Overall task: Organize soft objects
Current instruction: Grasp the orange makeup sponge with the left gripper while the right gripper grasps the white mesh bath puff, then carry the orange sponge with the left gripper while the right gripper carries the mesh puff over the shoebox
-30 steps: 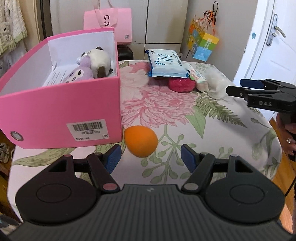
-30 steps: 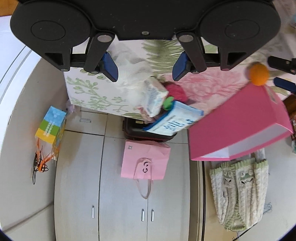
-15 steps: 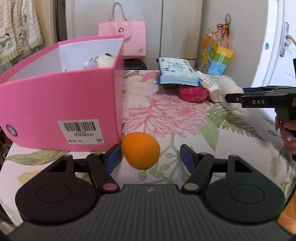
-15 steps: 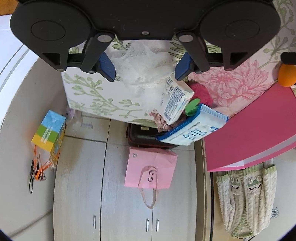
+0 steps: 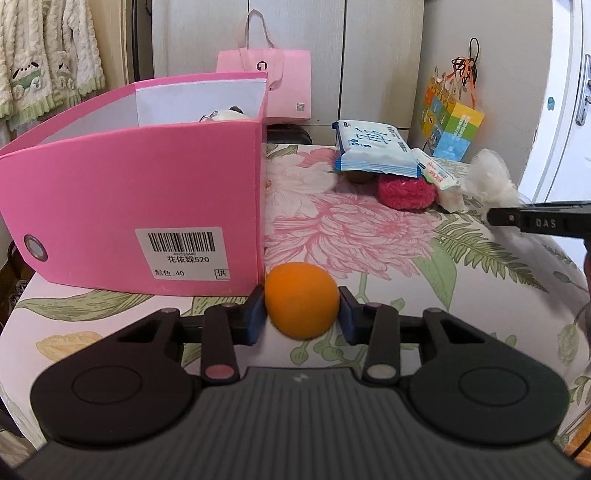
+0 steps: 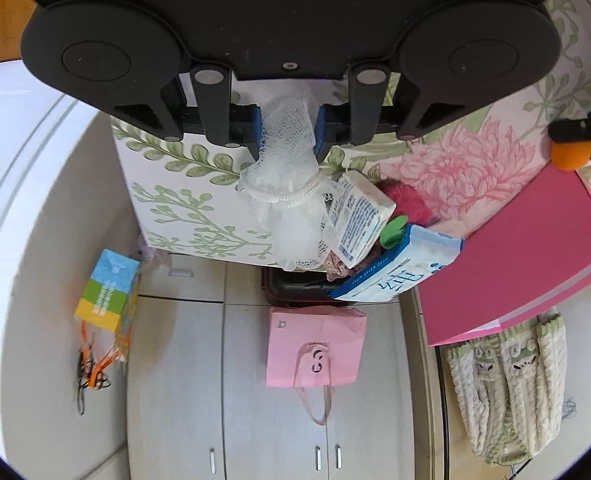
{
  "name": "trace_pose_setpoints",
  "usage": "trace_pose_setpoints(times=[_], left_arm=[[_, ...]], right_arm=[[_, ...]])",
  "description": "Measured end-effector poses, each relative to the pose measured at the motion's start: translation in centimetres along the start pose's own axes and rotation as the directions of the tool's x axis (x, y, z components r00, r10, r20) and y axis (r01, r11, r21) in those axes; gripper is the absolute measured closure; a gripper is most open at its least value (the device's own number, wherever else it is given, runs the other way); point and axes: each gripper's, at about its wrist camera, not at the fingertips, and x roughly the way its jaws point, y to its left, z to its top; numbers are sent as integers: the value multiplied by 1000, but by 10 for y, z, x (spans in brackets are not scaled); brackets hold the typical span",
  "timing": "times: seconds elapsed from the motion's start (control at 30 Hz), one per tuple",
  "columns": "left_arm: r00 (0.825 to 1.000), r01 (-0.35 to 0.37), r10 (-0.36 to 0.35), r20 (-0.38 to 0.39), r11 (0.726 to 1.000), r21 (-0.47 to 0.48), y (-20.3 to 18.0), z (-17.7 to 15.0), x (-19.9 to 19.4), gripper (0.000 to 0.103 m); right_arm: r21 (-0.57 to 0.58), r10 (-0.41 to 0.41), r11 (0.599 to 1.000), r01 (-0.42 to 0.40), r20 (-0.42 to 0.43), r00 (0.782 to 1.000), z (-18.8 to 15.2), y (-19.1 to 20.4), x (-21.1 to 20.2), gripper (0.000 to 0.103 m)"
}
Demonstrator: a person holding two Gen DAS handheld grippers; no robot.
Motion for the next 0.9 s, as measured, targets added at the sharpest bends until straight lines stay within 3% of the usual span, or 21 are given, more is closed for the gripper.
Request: trace_pose_setpoints(times=[0.33,0.7,0.9], left_arm=[[997,69,-69,-16,997,-18,3,-4,-15,64],[987,146,-146,-72,989,-9,11,-5,-40,64],[976,178,-180,-119,984,-23,25,-3,-56,64]], right_arm=[[50,-1,999,2,-16,1000,-19,15,-43,75],[71,121,991,-116,-75,990,-32,51,-80,74],[52,204,979,-199,-131,970,-31,78,-94,73]])
